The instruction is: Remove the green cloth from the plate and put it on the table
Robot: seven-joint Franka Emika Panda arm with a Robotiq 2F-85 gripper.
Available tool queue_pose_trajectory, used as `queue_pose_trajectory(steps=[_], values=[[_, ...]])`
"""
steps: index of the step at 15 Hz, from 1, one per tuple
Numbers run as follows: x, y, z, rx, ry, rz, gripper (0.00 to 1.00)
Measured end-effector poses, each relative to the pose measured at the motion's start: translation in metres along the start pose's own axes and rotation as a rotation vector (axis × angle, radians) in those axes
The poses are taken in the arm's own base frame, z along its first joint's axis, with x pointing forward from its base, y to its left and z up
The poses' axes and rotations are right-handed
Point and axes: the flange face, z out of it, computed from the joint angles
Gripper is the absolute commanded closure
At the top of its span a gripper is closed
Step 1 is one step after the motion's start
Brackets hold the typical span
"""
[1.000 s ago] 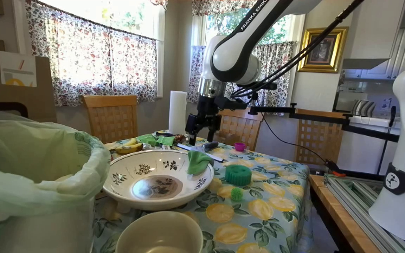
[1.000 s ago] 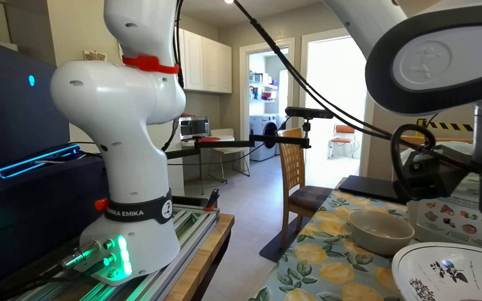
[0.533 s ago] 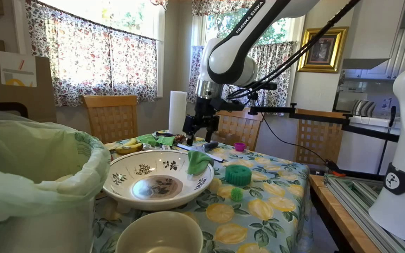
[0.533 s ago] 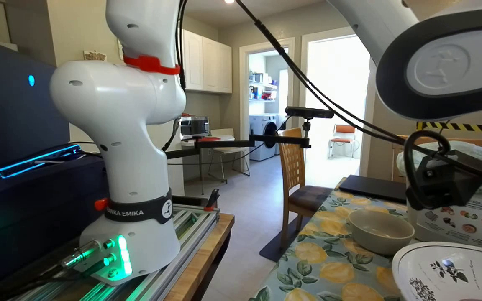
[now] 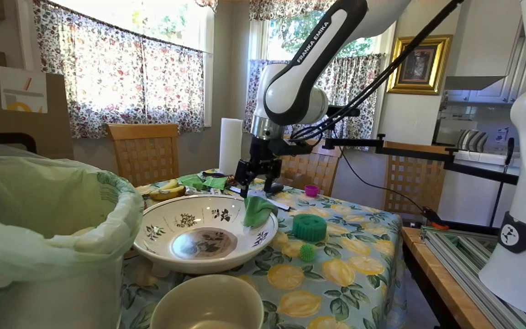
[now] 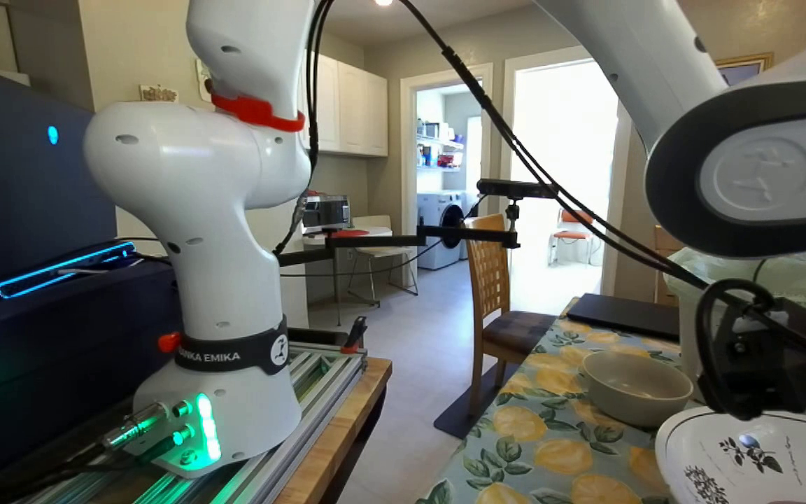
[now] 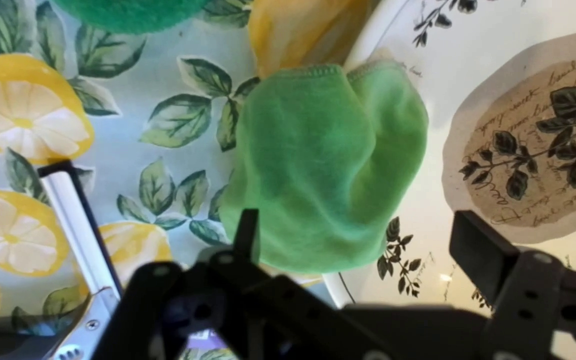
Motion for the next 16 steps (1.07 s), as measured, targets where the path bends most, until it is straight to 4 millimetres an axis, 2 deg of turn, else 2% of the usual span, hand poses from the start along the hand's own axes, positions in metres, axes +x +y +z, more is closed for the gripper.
queue_pose_trajectory(steps=[1,8,10,16], values=[[0.0012,0.0001,0.0028,-0.002,0.002,0.002,0.43],[0.0067,-0.0013,0.0082,-0.003,0.016,0.012,0.96],[0.0074,-0.0008,0.0078,-0.004,0.017,0.015,1.00],[0.0094,0.0012,0.0067,-0.005,0.021,0.025,0.99]])
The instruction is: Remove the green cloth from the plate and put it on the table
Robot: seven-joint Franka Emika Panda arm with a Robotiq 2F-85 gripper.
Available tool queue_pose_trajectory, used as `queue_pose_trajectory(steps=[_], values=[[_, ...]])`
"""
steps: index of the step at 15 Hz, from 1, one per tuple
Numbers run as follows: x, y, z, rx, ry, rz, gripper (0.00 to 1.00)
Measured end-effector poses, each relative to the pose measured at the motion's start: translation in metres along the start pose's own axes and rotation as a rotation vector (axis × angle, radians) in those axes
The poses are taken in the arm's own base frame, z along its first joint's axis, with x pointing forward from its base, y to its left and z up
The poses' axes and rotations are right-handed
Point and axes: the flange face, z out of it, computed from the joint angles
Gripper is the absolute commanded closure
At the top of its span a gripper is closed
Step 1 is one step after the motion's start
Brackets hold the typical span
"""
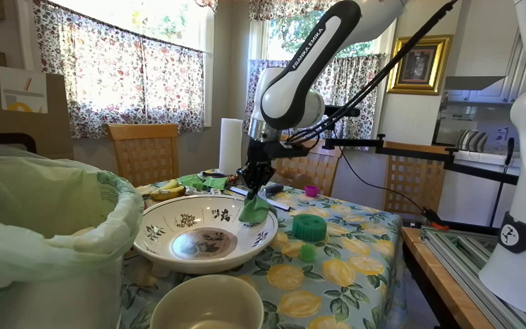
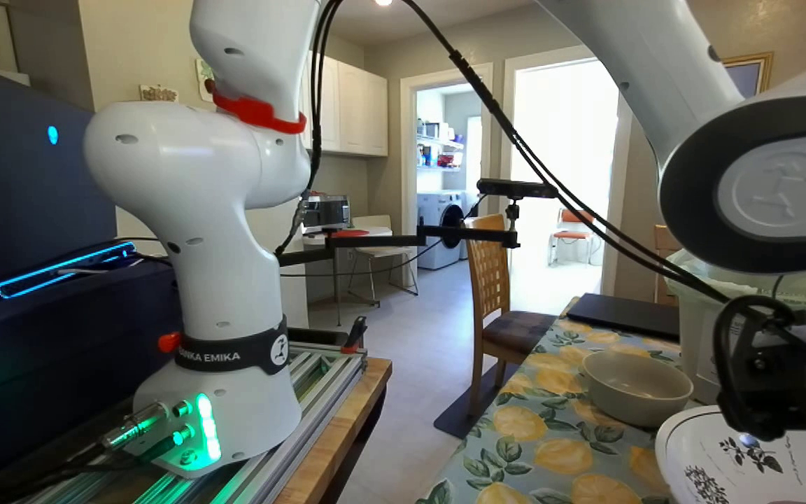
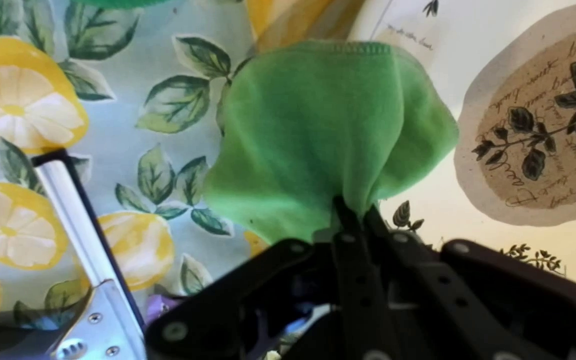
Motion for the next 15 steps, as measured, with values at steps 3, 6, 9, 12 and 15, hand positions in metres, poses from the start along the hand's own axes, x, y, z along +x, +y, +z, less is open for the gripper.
queue_pose_trajectory(steps=[3,6,9,12,15], values=[[0.010,0.002,-0.010,0.009,0.024,0.028,0.99],[0.028,0.009,-0.032,0.034,0.065,0.096,0.99],[0.046,0.023,-0.051,0.048,0.105,0.171,0.99],[0.058,0.040,-0.060,0.044,0.131,0.256,0.99],[0.061,0.051,-0.057,0.034,0.132,0.327,0.99]])
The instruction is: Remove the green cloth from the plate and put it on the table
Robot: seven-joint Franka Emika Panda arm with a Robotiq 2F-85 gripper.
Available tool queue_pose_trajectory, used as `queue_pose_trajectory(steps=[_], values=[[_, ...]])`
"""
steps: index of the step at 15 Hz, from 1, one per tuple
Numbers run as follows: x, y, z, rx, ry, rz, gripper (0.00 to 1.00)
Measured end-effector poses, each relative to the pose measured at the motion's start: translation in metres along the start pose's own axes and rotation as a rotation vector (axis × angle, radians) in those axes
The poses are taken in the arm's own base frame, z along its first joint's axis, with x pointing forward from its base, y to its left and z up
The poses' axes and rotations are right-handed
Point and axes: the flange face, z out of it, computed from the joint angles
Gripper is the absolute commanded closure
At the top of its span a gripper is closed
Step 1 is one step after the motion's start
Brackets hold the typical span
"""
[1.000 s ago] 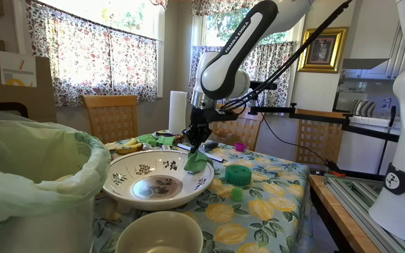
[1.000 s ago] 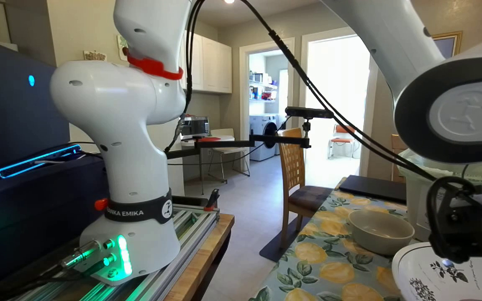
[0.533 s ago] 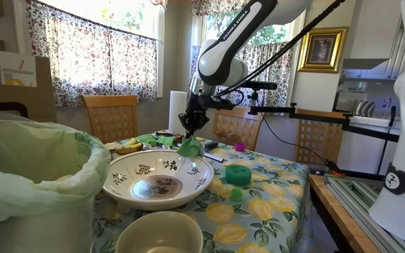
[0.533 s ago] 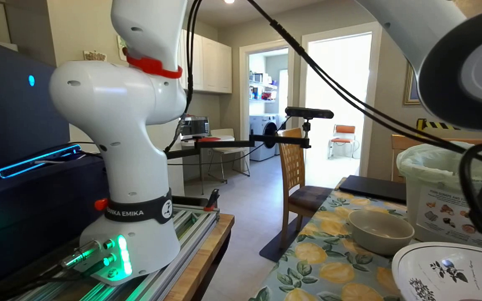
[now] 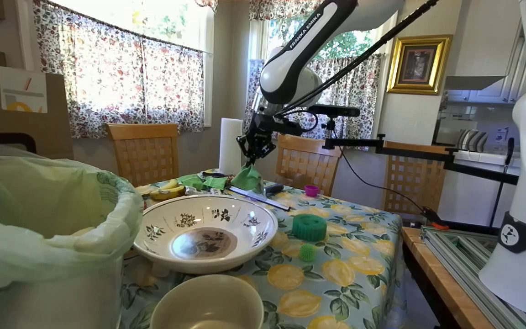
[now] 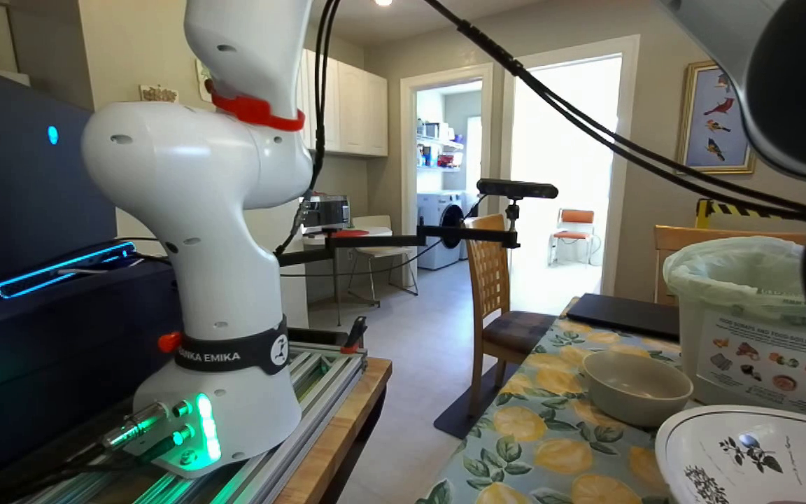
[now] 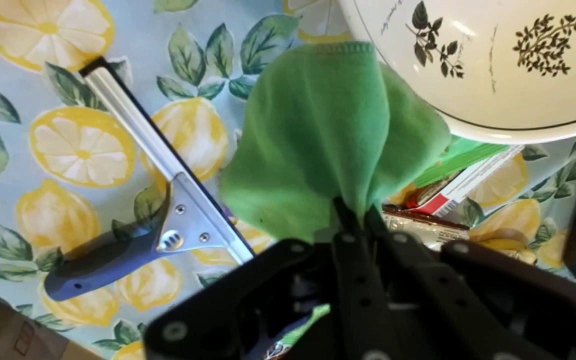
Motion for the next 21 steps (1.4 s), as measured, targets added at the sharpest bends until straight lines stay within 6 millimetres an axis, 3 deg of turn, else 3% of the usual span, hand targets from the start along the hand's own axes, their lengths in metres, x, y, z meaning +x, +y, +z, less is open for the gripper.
queue_pose_trajectory(steps=[4,9,18,19,20,21], values=[[0.002,0.007,0.016,-0.029,-0.007,0.089,0.99],[-0.001,0.010,0.056,-0.077,-0.029,0.149,0.99],[-0.009,0.008,0.104,-0.128,-0.056,0.150,0.99],[-0.010,0.008,0.108,-0.132,-0.058,0.147,0.70],[-0.010,0.007,0.111,-0.134,-0.059,0.144,0.69],[-0.010,0.005,0.113,-0.135,-0.058,0.141,0.62]])
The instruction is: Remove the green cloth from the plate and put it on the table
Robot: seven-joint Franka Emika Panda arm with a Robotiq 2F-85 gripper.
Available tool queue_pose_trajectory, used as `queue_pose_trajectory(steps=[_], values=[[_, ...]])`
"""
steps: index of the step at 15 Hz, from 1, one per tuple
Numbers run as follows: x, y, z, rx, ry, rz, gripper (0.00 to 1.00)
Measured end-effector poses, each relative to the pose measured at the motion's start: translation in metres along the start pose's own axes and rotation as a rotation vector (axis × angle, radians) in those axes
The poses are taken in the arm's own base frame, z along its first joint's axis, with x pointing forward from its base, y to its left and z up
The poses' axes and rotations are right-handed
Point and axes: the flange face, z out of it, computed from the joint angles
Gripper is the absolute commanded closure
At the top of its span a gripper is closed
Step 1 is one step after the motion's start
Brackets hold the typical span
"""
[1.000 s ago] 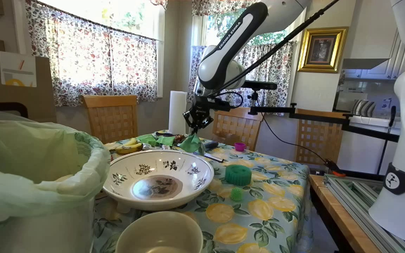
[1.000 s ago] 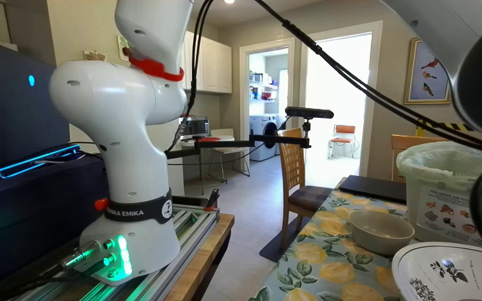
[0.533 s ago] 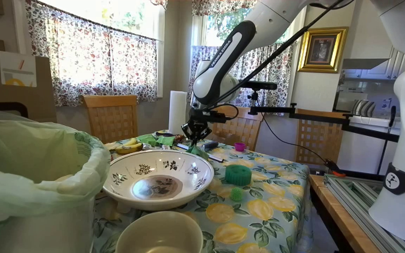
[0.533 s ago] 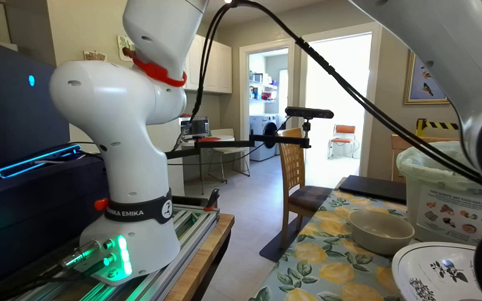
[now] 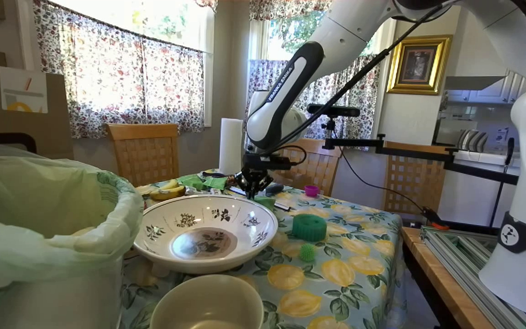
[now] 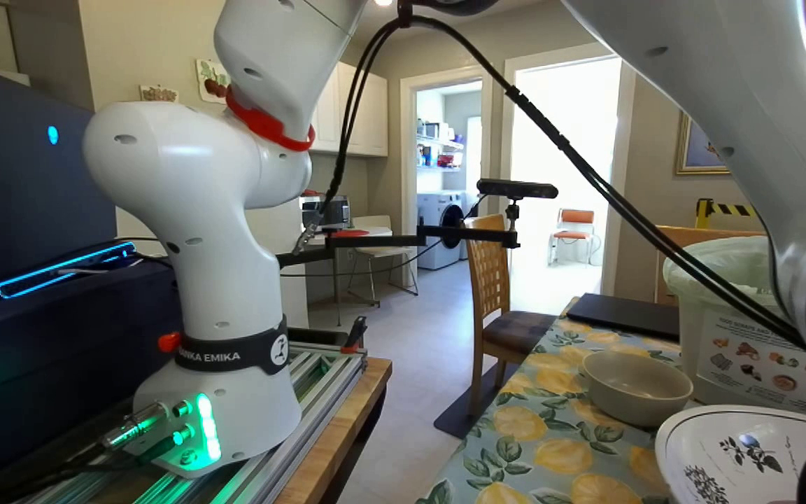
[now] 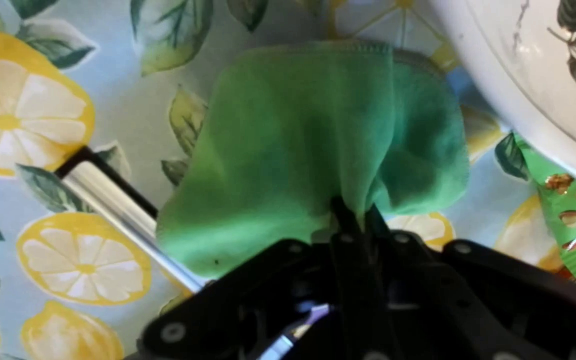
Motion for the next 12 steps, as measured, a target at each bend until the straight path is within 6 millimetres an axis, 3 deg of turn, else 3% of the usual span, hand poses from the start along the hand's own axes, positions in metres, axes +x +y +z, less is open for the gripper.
queue_pose_trajectory(steps=[4,8,9,12], values=[[0.004,-0.007,-0.003,0.009,0.012,-0.005,0.33],[0.015,-0.018,-0.018,0.036,0.037,-0.010,0.05],[0.017,-0.021,-0.024,0.041,0.037,-0.015,0.00],[0.023,-0.028,-0.048,0.053,0.024,-0.048,0.00]])
